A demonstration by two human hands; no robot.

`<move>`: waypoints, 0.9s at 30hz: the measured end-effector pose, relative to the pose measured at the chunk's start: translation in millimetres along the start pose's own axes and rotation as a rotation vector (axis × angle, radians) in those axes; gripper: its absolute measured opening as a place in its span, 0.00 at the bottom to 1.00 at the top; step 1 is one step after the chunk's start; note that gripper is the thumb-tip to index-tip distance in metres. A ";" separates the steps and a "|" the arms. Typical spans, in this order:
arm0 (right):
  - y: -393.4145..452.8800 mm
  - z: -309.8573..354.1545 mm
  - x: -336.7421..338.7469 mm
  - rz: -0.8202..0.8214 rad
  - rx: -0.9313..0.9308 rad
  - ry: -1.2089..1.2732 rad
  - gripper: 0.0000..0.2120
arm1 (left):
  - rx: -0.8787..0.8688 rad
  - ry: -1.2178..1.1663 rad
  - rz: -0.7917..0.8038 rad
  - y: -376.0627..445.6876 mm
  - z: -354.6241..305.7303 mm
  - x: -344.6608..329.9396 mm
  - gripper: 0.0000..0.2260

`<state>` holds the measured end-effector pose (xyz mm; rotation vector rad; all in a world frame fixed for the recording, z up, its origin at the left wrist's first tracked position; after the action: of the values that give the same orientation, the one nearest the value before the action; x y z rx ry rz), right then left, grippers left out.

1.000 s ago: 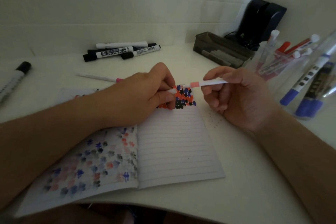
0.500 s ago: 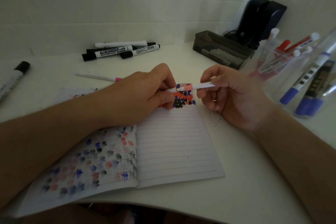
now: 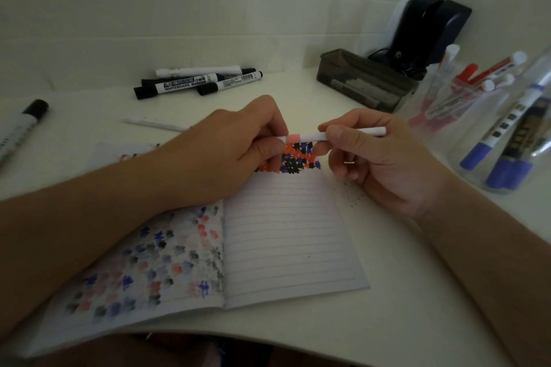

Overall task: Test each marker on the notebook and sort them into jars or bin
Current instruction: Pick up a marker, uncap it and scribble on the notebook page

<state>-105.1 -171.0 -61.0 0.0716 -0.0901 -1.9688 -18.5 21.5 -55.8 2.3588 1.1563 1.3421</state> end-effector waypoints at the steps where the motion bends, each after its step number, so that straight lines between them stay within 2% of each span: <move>1: 0.3 0.2 0.4 0.004 0.003 0.007 0.05 | -0.007 0.001 -0.012 0.1 -0.1 0.3 0.01; 9: -0.9 1.4 -1.2 0.045 0.148 0.002 0.07 | 0.013 -0.028 0.009 -1.0 1.0 0.3 0.04; 14: -2.7 0.3 -6.3 0.053 0.190 0.032 0.07 | 0.165 -0.181 0.056 1.1 9.0 -1.6 0.08; 17: -2.5 3.3 -7.1 0.037 0.238 -0.044 0.06 | 0.231 -0.254 0.121 3.4 13.6 -1.7 0.08; 20: 2.9 -4.2 -3.7 0.006 0.242 -0.181 0.05 | 0.206 -0.136 0.159 6.2 13.4 -7.3 0.04; 23: 14.4 -11.4 7.4 -0.106 0.168 -0.168 0.04 | 0.127 0.078 0.106 6.1 7.3 -10.8 0.04; 27: 18.8 -14.1 11.1 -0.152 0.125 -0.143 0.07 | 0.139 0.094 0.015 0.1 0.6 -9.3 0.04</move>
<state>-90.9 -189.0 -73.3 0.0194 -0.3091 -2.1171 -20.6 15.0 -62.0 2.4267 1.2996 1.4352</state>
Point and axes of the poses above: each hand's wrist, its own y-axis towards the middle knuckle, its own x-axis out of the back of the hand, z = x × y, the point moved 4 cm from there along y, towards the middle knuckle, and after that the axes turned 13 degrees about -z, right-handed, at the moved point
